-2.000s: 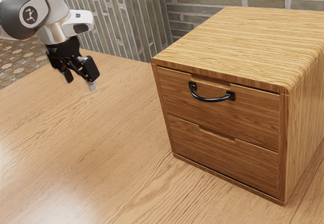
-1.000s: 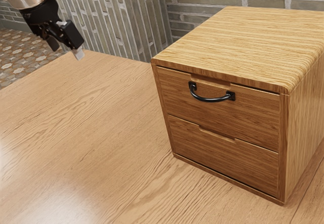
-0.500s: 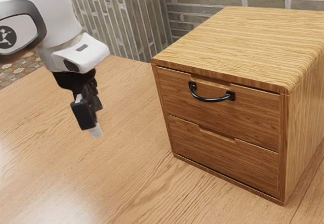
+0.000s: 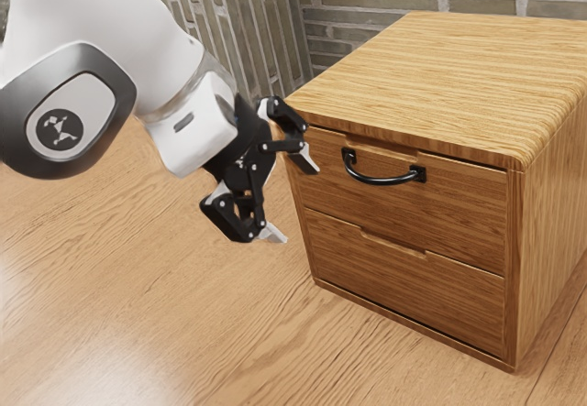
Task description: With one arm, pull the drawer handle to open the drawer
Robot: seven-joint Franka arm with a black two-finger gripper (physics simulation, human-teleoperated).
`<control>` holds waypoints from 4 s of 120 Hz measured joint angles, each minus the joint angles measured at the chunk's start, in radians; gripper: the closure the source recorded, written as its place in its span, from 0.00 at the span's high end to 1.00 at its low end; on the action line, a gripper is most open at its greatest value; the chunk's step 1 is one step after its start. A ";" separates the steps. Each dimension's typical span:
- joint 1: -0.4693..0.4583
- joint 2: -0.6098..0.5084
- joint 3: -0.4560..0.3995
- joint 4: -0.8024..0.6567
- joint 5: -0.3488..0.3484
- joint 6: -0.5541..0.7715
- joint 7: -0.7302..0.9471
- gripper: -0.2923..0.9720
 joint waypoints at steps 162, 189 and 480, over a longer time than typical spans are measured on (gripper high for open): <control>0.006 0.143 0.011 0.013 -0.074 0.174 0.337 0.74; 0.007 0.128 0.013 0.007 -0.074 0.178 0.326 0.54; 0.280 -0.445 -0.305 -0.478 -0.074 0.067 0.175 0.36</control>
